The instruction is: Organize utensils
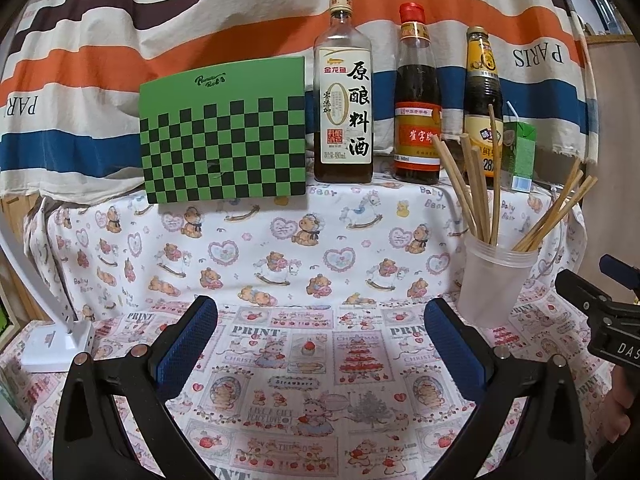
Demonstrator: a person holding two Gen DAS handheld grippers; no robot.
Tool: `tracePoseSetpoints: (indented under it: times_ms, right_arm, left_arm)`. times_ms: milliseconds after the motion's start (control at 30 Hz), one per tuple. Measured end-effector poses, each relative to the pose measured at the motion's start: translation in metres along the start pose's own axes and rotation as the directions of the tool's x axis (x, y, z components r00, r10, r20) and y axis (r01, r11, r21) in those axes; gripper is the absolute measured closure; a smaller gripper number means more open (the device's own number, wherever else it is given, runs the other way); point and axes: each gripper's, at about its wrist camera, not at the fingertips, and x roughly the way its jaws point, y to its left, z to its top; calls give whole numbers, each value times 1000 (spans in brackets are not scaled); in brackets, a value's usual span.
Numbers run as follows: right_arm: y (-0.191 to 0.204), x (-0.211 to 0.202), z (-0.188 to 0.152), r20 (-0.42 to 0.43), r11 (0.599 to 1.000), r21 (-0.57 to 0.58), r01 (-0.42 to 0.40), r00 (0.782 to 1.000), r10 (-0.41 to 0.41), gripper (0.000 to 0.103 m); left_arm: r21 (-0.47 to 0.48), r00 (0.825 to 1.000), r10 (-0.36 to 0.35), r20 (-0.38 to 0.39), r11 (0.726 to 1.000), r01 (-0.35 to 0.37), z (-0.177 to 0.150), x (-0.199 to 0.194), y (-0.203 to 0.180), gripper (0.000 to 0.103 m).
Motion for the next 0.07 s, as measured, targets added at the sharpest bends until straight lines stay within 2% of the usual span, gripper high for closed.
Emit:
tracePoseSetpoints:
  times_ms: [67]
  right_arm:
    - [0, -1, 0, 0, 1000, 1, 0, 1000, 0, 0]
  left_arm:
    - [1, 1000, -6, -4, 1000, 6, 0, 1, 0, 0]
